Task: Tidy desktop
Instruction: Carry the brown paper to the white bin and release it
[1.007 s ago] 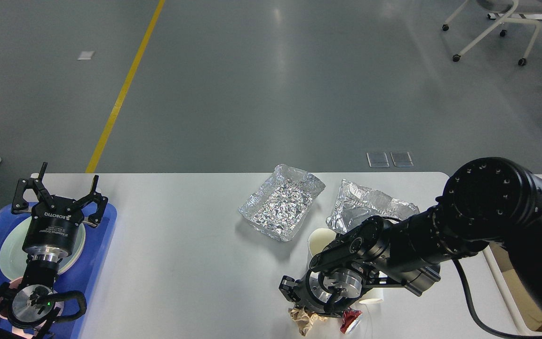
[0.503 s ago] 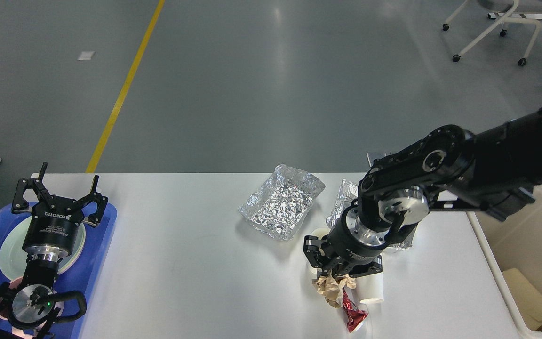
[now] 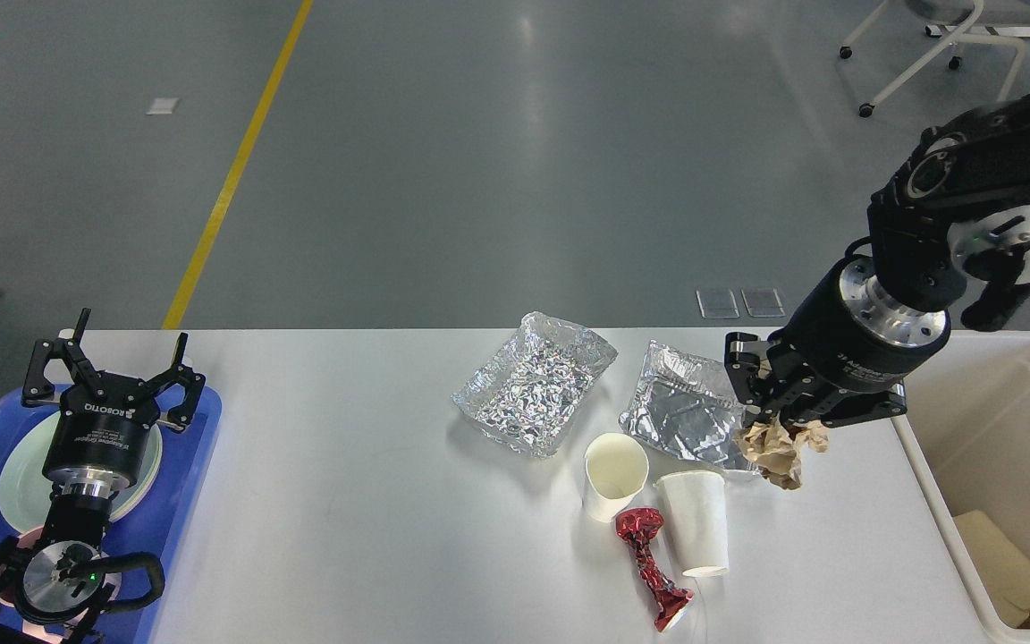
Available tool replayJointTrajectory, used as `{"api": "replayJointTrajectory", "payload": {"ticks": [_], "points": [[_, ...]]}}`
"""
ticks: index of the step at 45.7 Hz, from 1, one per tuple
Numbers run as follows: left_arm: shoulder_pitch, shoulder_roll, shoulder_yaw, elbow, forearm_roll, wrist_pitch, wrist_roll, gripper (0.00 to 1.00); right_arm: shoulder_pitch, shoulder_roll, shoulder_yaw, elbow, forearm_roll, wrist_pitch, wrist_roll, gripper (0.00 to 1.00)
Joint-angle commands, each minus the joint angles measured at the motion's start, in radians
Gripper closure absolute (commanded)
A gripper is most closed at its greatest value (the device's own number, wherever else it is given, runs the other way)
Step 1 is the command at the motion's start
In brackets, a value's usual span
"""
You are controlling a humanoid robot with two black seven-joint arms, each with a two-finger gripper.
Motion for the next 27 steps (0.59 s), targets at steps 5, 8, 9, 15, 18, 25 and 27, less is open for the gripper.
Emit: {"api": "replayJointTrajectory", "payload": {"ticks": [5,8,9,15,18,25,27], "points": [[0.0,0.0,0.0,0.0,0.0,0.0,-0.002,0.04,0.0,-0.016,-0.081,-0.01,0.0,-0.012,0.016,1.0],[0.0,0.0,0.0,0.0,0.0,0.0,-0.002,0.04,-0.001,-0.016,-0.14,-0.022,-0.003,-0.017,0.061,1.0],[0.0,0.0,0.0,0.0,0.0,0.0,-0.002,0.04,-0.003,-0.016,-0.161,-0.03,-0.005,-0.016,0.08,1.0],[0.0,0.0,0.0,0.0,0.0,0.0,-0.002,0.04,-0.058,-0.014,-0.318,-0.082,-0.046,-0.017,0.235,1.0],[0.0,0.0,0.0,0.0,0.0,0.0,-0.002,0.04,-0.108,-0.017,-0.387,-0.131,-0.095,-0.019,0.298,1.0],[0.0,0.0,0.0,0.0,0.0,0.0,-0.002,0.04,-0.298,-0.123,-0.433,-0.304,-0.171,-0.032,0.337,1.0],[0.0,0.0,0.0,0.0,0.0,0.0,-0.002,0.04,-0.381,-0.163,-0.424,-0.384,-0.175,-0.04,0.337,1.0]]}}
